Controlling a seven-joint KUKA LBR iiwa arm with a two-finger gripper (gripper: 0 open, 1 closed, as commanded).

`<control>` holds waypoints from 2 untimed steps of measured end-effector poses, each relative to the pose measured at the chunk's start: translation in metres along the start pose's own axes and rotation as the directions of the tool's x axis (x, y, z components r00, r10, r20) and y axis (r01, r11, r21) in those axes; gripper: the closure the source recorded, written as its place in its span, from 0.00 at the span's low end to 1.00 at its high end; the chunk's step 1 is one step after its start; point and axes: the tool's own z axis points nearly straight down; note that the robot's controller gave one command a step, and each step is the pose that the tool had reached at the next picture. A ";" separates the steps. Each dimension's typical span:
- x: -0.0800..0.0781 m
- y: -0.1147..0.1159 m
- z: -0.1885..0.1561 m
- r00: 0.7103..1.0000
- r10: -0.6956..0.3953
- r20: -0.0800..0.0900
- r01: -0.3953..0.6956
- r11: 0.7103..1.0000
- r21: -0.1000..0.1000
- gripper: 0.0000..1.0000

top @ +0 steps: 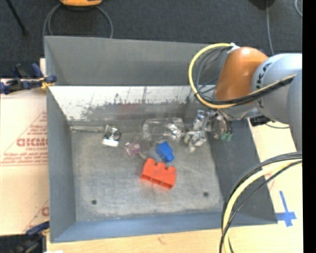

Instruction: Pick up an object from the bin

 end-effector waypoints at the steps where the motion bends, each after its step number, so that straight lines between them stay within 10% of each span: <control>1: -0.002 -0.001 -0.029 1.000 0.001 0.001 -0.001 1.000 0.000 1.00; 2: -0.006 -0.003 -0.120 1.000 0.000 0.007 0.000 1.000 -0.001 1.00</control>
Offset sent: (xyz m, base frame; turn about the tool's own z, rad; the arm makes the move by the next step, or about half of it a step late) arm -0.0001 0.0001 0.0255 0.0000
